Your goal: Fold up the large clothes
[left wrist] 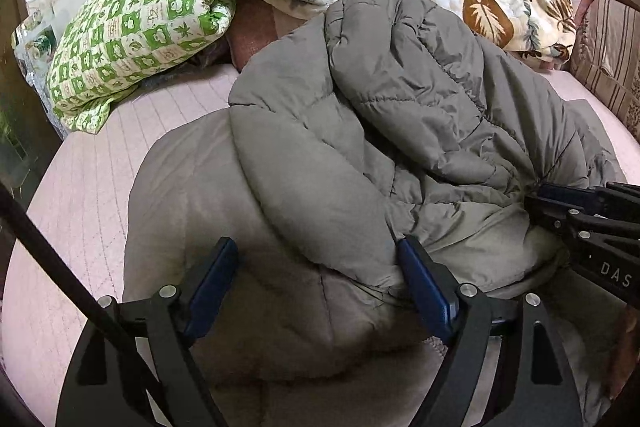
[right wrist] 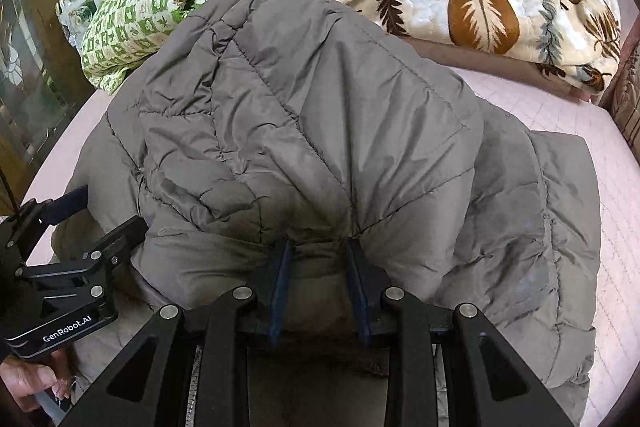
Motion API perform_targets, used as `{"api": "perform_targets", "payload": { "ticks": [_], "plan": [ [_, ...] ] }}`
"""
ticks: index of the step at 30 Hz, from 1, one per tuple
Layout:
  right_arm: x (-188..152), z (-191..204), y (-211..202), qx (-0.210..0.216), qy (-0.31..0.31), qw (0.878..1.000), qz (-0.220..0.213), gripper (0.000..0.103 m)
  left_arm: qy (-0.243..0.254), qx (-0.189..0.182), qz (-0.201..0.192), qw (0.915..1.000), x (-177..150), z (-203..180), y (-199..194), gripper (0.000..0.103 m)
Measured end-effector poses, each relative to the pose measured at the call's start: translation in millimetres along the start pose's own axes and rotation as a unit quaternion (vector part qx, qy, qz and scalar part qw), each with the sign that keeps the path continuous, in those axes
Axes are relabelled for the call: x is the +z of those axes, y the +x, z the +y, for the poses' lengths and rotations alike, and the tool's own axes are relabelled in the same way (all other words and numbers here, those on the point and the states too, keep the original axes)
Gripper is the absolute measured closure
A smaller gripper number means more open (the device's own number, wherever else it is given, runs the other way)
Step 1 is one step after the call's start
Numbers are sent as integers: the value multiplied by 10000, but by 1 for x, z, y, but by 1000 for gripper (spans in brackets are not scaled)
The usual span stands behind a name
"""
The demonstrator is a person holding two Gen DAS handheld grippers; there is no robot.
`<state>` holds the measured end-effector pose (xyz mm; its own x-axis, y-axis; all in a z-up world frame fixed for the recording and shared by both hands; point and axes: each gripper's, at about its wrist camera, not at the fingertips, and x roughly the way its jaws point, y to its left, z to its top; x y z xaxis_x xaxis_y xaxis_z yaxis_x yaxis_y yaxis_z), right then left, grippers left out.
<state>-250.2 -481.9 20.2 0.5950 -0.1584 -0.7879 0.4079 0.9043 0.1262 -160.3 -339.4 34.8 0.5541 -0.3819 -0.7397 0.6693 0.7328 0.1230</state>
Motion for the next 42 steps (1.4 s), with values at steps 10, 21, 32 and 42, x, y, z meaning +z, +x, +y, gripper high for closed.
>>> {"api": "perform_targets", "payload": {
  "ticks": [10,21,32,42],
  "plan": [
    [-2,14,1,-369,-310,9988,-69,73,-68,-41,-78,9999,-2,1,0,18],
    [-11,20,-57,-382,-455,9980,-214,69,-135,-348,-282,9989,-16,9,-60,18],
    [-145,-3,-157,53,381,9992,-67,66,-353,-528,155,9979,-137,16,-139,18],
    [-241,-6,-170,182,858,9954,384,61,-338,-459,507,9971,-217,20,-167,18]
  ]
}}
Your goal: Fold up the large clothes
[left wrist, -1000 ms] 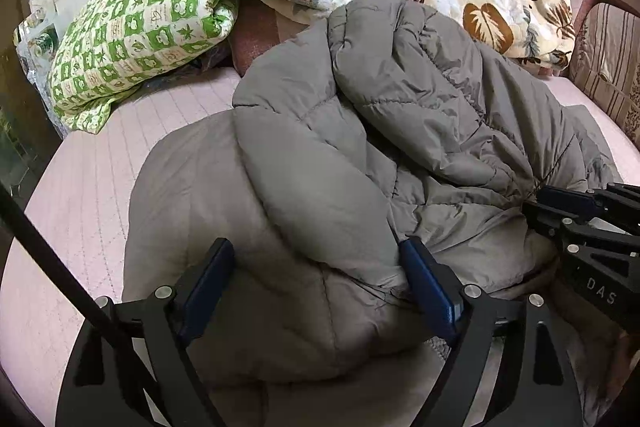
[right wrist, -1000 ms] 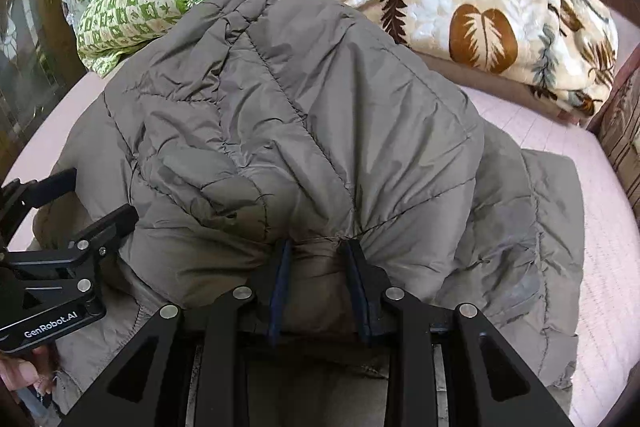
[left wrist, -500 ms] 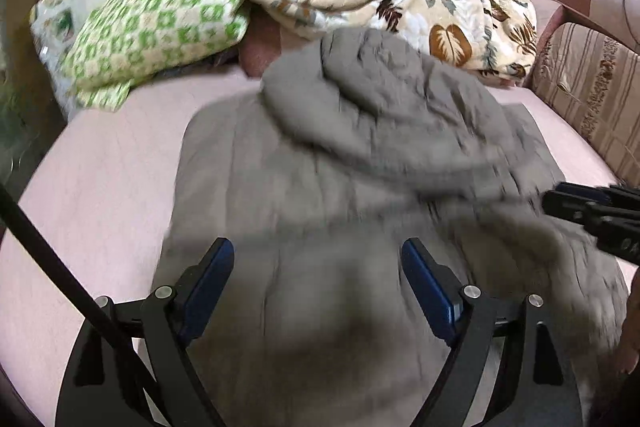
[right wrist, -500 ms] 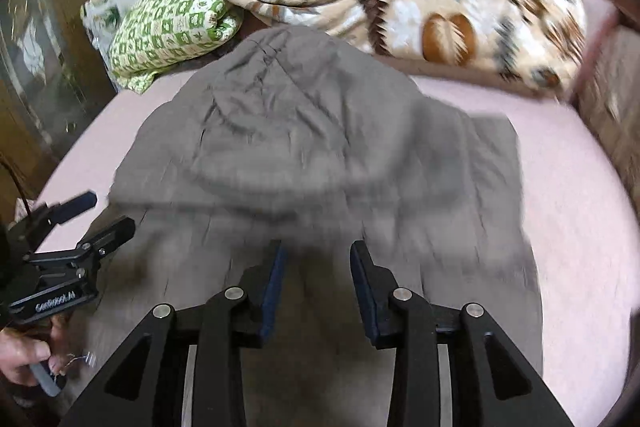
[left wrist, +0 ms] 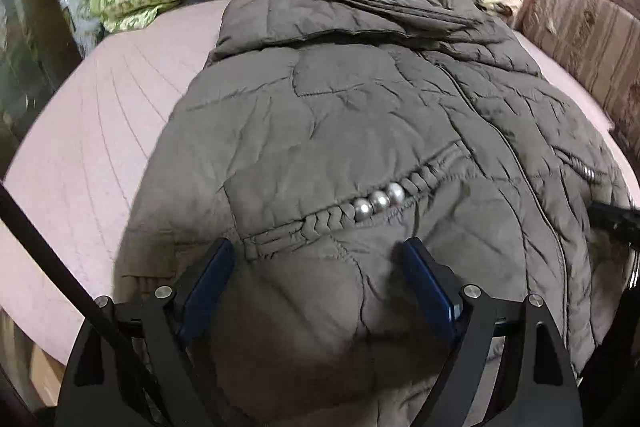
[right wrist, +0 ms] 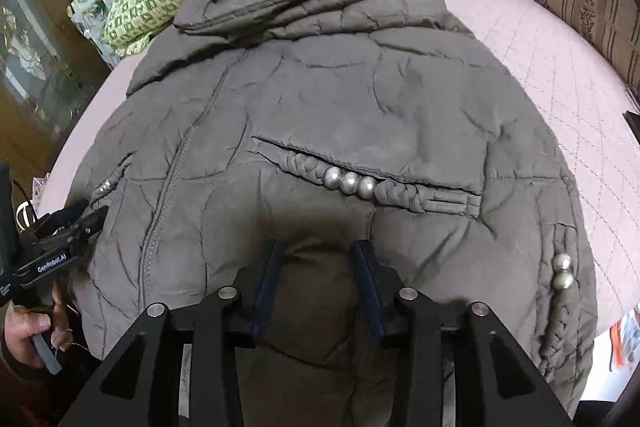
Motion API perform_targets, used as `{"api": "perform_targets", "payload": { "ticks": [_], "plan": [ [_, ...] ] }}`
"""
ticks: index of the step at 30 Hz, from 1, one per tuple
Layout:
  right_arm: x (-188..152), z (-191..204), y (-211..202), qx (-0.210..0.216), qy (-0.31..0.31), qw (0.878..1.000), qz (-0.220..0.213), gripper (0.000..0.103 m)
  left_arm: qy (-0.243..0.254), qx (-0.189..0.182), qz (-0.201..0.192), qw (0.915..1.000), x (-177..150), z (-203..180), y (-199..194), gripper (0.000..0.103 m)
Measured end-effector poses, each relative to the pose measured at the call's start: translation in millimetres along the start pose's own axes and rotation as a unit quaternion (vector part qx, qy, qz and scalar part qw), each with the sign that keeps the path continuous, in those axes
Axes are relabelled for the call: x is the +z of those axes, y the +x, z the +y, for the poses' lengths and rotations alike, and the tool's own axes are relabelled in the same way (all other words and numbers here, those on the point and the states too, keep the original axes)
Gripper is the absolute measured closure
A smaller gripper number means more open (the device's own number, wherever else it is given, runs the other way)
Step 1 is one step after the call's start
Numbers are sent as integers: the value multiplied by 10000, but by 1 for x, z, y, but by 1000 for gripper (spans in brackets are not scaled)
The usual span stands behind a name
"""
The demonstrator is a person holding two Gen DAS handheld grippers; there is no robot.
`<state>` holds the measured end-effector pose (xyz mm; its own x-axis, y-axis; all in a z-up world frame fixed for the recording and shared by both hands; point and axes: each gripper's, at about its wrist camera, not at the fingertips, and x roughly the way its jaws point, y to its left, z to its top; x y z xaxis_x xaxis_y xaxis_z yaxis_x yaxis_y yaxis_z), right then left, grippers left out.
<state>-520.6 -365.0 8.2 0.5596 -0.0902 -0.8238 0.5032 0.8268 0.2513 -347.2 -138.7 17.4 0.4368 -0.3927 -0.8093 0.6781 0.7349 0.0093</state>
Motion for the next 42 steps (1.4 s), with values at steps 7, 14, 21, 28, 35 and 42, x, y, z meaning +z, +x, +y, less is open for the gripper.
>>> {"api": "perform_targets", "payload": {
  "ticks": [7,14,21,28,35,42],
  "plan": [
    [-16,-45,-65,83,530,9979,-355,60,-1268,-426,183,9908,-20,73,-44,18],
    [-43,-123,-91,-299,1530,9871,-353,51,-2379,-119,663,9690,-64,139,-47,18],
    [-49,-150,-71,302,2190,9752,-80,45,-2755,-1064,905,9511,-91,133,-39,18],
    [-51,-137,-45,730,2080,9747,369,39,-2268,-1207,988,9614,-100,90,-25,20],
    [-52,-125,-47,612,1754,9822,272,56,-1922,-894,419,9764,-91,78,-40,35],
    [-50,-123,-33,361,1787,9825,382,50,-2080,-960,279,9730,-92,84,-33,36]
  ]
}}
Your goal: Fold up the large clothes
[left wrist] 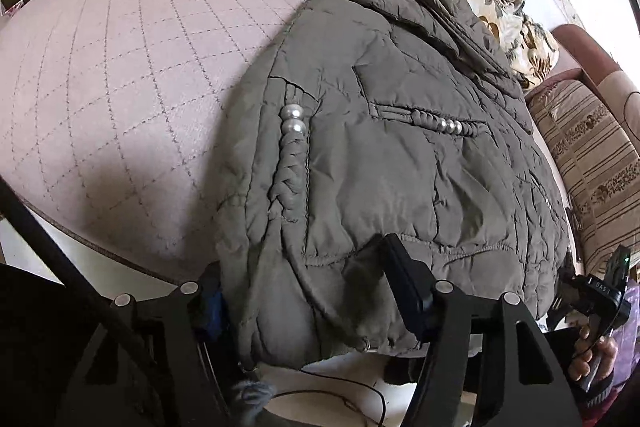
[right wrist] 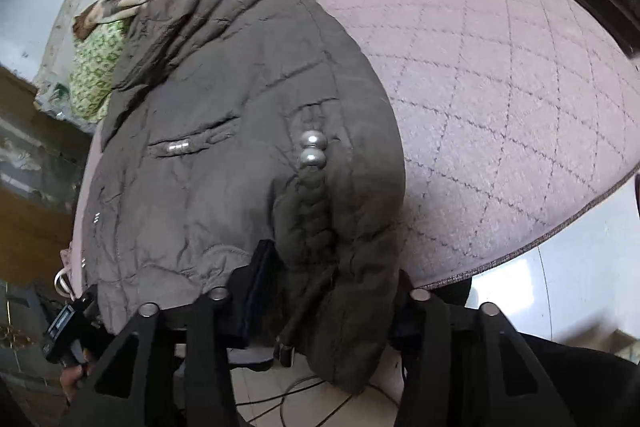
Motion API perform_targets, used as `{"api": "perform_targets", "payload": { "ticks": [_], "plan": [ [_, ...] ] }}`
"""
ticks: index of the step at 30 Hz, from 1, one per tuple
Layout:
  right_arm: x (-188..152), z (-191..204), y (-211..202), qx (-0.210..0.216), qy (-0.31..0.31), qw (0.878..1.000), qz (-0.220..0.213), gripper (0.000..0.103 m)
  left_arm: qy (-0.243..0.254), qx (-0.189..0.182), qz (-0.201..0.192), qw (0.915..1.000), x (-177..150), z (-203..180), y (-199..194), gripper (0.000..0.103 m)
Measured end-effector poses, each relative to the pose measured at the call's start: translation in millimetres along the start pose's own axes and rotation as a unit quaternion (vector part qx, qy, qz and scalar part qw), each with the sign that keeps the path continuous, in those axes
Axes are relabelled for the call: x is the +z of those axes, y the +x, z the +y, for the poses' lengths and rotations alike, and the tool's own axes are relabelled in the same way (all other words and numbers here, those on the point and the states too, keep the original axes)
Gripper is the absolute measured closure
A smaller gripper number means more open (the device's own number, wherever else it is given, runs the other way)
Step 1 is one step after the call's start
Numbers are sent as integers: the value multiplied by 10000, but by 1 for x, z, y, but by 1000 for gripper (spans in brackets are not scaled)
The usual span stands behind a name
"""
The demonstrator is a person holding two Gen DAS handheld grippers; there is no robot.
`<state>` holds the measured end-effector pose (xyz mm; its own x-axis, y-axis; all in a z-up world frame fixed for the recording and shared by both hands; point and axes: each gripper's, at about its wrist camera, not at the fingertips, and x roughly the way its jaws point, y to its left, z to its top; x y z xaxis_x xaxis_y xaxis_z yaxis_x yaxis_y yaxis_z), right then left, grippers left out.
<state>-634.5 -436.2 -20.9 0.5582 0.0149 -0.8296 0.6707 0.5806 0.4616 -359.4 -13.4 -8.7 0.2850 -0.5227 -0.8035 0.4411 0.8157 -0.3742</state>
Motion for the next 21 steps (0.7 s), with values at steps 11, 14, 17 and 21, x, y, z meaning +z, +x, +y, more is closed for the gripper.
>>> {"api": "perform_targets", "payload": {
  "ticks": [11,14,17,21],
  "plan": [
    [-8,20,-15,-128,-369,9979,-517,85,332,123,-592,9976,-3,-14,-11,57],
    [-9,21,-4,-292,-392,9975,-507,85,270,239,-440,9984,0,-11,-1,53],
    [-10,23,-2,-357,-500,9966,-558,83,346,349,-451,9978,2,-14,6,44],
    [-10,23,1,-397,-524,9959,-623,79,671,568,-469,9950,-1,-26,12,31]
  ]
}}
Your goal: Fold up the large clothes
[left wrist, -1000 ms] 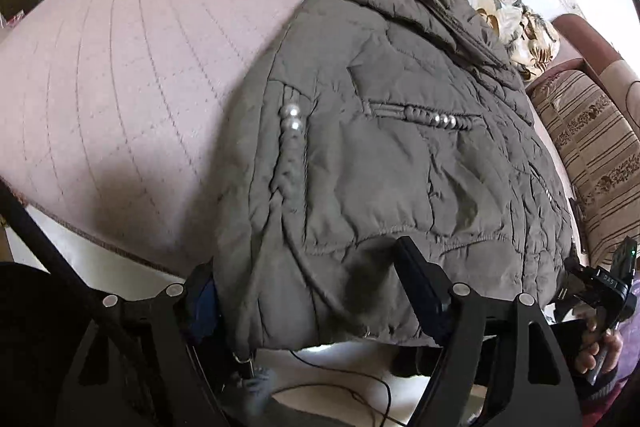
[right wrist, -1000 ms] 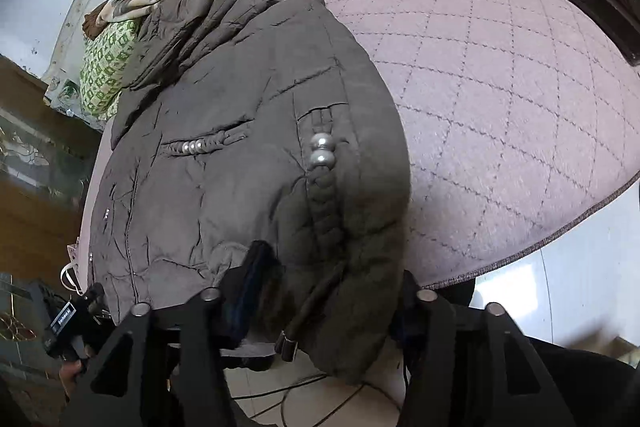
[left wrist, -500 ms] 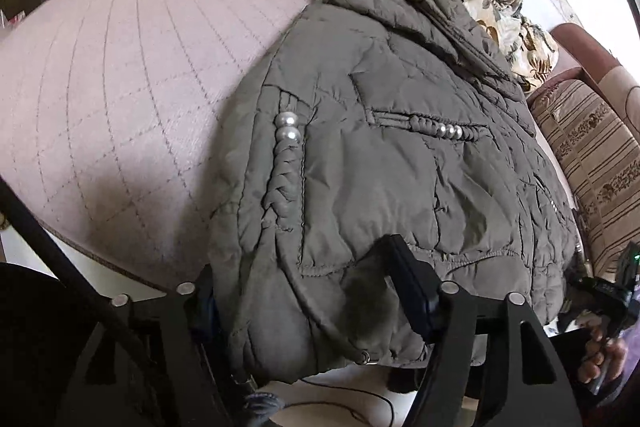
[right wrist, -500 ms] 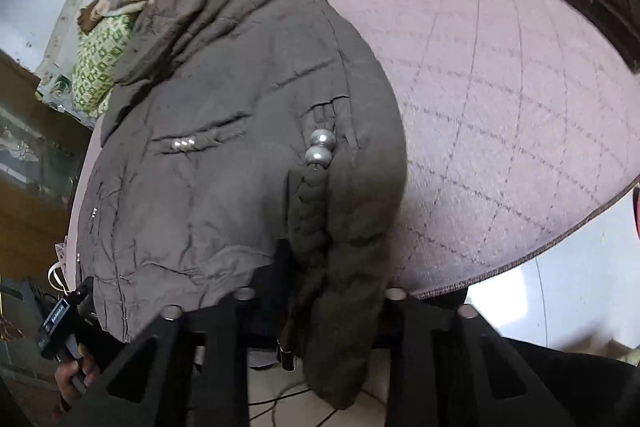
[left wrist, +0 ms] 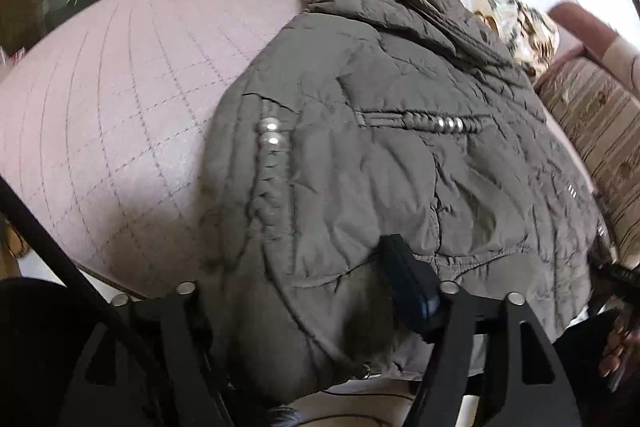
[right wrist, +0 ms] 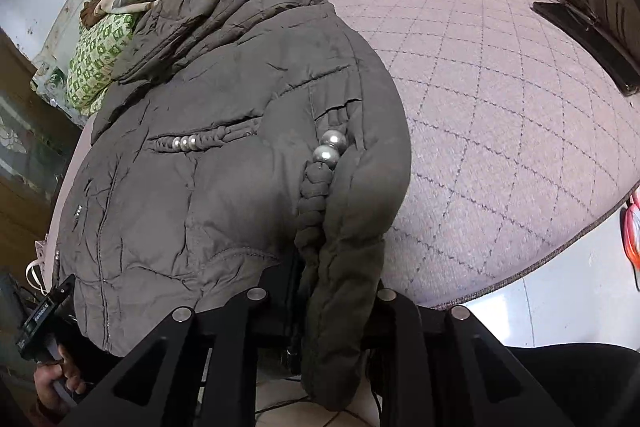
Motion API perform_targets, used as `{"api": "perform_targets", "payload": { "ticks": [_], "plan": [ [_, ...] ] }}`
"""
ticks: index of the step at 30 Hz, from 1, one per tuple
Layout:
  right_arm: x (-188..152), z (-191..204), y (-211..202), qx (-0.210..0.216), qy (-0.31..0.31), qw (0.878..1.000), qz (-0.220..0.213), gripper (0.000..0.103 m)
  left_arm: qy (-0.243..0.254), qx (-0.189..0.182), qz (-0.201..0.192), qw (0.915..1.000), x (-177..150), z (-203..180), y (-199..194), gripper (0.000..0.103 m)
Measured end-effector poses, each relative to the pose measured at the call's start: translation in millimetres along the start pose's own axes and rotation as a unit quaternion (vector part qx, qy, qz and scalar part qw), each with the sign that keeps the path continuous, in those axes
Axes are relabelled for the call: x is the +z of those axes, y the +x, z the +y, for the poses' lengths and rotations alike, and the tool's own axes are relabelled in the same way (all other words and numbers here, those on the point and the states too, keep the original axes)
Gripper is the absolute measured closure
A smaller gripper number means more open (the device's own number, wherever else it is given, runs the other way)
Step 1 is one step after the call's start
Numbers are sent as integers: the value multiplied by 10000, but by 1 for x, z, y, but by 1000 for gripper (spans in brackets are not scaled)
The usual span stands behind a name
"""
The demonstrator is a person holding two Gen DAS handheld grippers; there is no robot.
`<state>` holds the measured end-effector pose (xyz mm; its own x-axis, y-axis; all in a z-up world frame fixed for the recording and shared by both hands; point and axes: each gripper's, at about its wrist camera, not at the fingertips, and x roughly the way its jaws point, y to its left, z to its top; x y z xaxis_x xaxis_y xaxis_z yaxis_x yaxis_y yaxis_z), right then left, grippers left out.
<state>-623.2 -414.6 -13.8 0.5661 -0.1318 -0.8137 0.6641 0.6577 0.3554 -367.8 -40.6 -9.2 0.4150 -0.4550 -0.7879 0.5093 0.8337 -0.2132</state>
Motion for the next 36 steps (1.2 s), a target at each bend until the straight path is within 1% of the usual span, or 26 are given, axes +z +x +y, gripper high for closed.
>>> {"api": "perform_targets", "payload": {
  "ticks": [2,5,10,11,13,14,15,16,18,19,21,24,27,30,36],
  "plan": [
    [-2,-2,-2,14,30,10000,-80,78,112,85,9,9999,0,-3,2,28],
    [-3,-4,-1,66,118,9999,-88,78,119,103,20,9999,1,-3,3,27],
    [-6,-7,-4,117,205,9997,-113,78,81,104,-52,9999,0,-3,2,27],
    [-6,-7,-4,124,242,9996,-104,78,43,80,-75,9999,0,-2,1,29],
    [-5,-8,-4,147,274,9995,-68,79,-41,29,-100,9999,1,1,0,37],
    [-6,-8,-5,155,293,9994,-63,79,-59,32,-122,9999,1,3,-2,48],
    [-6,-8,-6,166,294,9994,-72,81,-102,8,-168,9998,1,5,-4,58],
    [-6,-7,-8,158,250,9995,-110,83,-137,-51,-184,9997,2,7,-6,61],
    [-5,-3,-14,160,168,9995,-192,86,-186,-91,-243,9995,2,8,-11,73],
    [-5,-2,-16,181,175,9994,-244,86,-156,-111,-307,9993,3,7,-16,75],
    [-4,-1,-27,288,193,9985,-417,87,-3,-68,-479,9988,4,2,-26,81],
    [-3,3,-46,437,73,9966,-701,87,347,53,-801,9962,8,-10,-42,84],
    [0,8,-64,580,-118,9937,-954,88,387,-18,-993,9943,15,-10,-54,84],
    [7,13,-77,632,-237,9916,-1104,88,348,-70,-1054,9938,23,-7,-63,84],
    [27,22,-99,908,-262,9860,-1373,88,518,-42,-1180,9916,43,-14,-81,84]
  ]
}}
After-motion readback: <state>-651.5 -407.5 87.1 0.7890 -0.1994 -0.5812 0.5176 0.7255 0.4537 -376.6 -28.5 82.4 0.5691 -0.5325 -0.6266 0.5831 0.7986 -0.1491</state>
